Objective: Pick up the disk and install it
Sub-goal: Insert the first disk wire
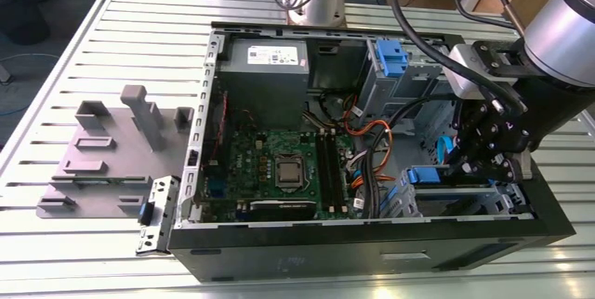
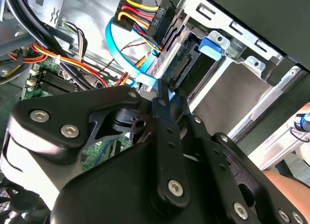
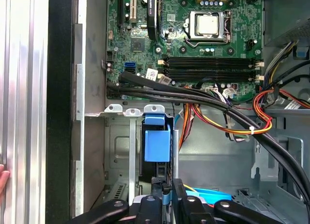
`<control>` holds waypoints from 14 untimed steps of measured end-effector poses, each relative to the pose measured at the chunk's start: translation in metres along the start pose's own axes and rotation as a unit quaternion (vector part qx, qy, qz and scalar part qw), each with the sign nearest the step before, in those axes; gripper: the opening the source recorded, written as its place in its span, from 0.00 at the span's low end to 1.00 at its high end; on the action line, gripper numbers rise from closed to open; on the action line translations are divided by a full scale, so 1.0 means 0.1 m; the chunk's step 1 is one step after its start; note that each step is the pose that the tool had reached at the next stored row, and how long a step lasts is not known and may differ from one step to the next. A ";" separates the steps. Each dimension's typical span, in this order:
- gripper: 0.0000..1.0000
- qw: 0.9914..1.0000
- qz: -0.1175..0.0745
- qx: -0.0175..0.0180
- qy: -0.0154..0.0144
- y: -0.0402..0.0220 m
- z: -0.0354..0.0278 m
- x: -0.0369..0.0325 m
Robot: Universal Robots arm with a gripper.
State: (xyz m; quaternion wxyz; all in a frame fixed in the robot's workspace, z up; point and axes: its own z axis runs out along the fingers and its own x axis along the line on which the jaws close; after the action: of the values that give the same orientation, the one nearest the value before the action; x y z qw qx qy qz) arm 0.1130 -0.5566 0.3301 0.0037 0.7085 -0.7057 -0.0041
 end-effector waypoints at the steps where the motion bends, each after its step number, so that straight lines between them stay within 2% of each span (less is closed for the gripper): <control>1: 0.24 1.000 0.000 0.000 0.000 0.000 -0.009 0.000; 6: 0.24 1.000 0.000 0.000 0.000 0.000 -0.057 0.000; 12: 0.24 1.000 0.000 0.000 0.000 0.002 -0.145 0.000; 14: 0.24 1.000 0.000 0.000 0.000 0.002 -0.153 0.000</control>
State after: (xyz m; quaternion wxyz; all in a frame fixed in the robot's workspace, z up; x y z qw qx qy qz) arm 0.1130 -0.5566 0.3454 0.0036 0.7085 -0.7057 -0.0042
